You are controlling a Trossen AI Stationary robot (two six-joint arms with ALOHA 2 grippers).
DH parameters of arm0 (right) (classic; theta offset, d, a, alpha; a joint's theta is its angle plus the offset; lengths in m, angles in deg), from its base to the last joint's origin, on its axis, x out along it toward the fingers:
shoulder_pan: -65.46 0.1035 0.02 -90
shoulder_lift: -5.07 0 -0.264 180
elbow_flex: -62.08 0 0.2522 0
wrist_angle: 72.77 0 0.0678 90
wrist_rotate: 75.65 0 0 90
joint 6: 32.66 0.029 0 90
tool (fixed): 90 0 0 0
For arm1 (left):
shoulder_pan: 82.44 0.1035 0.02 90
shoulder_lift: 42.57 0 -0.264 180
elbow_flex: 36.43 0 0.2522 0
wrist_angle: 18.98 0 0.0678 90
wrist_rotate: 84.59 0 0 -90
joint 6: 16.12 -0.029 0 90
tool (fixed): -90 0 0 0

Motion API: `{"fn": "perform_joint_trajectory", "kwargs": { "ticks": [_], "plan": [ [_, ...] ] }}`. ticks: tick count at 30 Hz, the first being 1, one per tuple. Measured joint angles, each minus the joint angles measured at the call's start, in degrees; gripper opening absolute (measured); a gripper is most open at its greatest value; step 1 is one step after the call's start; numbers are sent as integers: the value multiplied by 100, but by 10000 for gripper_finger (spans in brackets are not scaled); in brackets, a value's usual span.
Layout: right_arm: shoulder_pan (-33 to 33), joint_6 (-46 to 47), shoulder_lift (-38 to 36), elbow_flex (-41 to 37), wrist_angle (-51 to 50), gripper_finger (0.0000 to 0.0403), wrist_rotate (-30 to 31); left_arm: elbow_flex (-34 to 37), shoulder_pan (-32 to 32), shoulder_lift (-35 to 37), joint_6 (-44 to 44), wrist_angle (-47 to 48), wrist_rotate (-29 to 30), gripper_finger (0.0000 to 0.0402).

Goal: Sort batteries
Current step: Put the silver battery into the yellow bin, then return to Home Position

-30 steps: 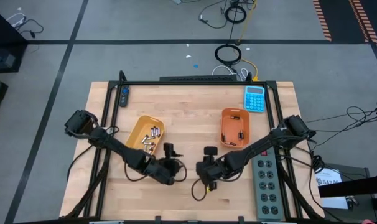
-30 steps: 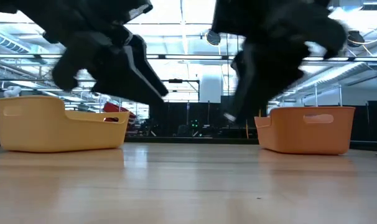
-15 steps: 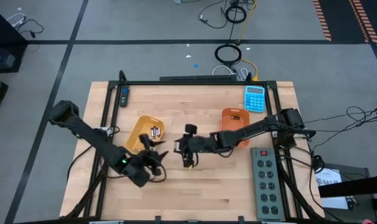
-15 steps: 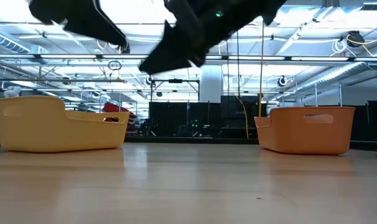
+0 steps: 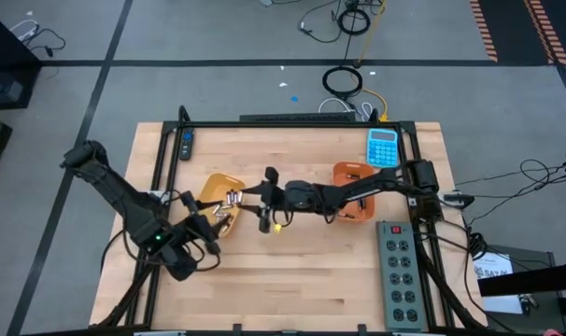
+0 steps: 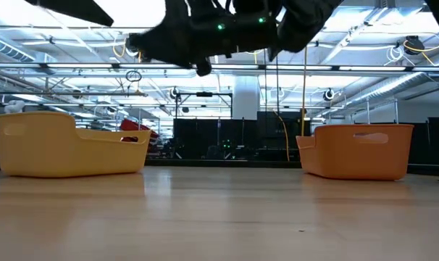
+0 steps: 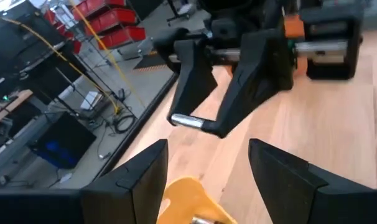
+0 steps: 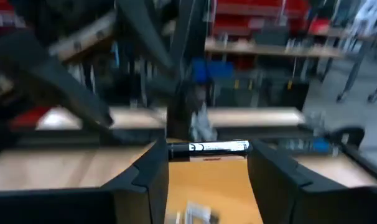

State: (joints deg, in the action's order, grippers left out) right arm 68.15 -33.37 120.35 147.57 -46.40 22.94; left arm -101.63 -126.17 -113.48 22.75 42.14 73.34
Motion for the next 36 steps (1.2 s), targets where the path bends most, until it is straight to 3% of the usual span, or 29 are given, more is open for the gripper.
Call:
{"fn": "perform_joint_trajectory", "kwargs": {
  "ticks": [4,10,13,17,20,25,29,33,36],
  "plan": [
    [-41,-21,305,204,748,165,1,0,-153,217,225,125,216,233],
    [-104,-299,1093,1386,584,168,-5,0,-366,488,287,180,488,233],
    [-167,-440,1407,2149,-496,186,-241,0,-397,581,290,179,389,233],
    [-229,-341,1555,3005,-2412,241,-412,0,-412,628,284,173,201,233],
    [-240,-182,1515,3272,-3047,283,-415,0,-447,629,284,190,156,233],
    [-237,-201,1300,3281,-3521,299,-504,11,-476,657,356,321,-217,233],
    [-295,-203,918,3159,-4303,297,-922,237,-480,875,412,297,-498,228],
    [-323,-156,158,2342,-3799,297,-953,617,-478,1335,432,-81,-556,202],
    [-335,-122,-611,1241,-2948,297,-668,962,-478,1719,383,-515,-556,181]
  ]
}}
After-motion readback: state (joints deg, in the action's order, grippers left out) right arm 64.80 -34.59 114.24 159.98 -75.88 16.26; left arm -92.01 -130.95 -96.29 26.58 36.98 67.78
